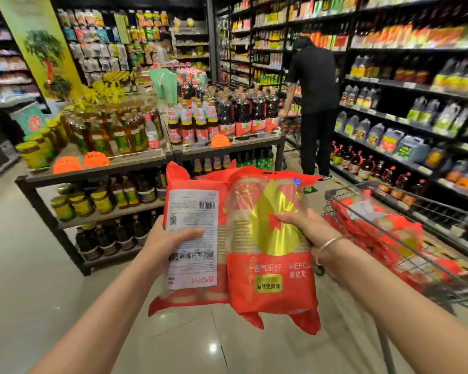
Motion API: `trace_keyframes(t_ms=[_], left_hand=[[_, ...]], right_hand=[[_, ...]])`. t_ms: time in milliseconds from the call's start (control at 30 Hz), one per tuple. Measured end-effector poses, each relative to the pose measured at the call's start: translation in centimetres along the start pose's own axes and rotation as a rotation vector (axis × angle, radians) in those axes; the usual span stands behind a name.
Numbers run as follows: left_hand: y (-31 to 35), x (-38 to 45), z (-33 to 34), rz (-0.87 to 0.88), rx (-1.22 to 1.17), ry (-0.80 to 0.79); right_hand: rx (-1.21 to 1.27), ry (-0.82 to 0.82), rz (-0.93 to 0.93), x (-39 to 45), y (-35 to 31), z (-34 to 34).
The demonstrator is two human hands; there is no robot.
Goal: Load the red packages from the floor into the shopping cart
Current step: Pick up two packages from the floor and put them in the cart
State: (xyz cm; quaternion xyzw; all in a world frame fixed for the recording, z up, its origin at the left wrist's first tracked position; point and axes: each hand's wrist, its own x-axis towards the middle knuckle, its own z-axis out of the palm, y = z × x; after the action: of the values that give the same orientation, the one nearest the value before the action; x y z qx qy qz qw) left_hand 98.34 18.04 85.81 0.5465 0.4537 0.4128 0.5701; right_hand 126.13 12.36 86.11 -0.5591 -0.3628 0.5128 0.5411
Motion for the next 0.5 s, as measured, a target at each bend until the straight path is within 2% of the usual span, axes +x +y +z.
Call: trace_keyframes(t_ms=[300,500], left_hand=[[2.1,17.7,5.7,-0.014,0.008,-0.311],[3.3,27.3,13.4,-0.008,0.058,-0.505]], right_hand=[[0.091,0.239,-0.027,9.5,-1.9,-5.8],[0.206,0.473,-0.021,12.4,-2.6,-11.0]])
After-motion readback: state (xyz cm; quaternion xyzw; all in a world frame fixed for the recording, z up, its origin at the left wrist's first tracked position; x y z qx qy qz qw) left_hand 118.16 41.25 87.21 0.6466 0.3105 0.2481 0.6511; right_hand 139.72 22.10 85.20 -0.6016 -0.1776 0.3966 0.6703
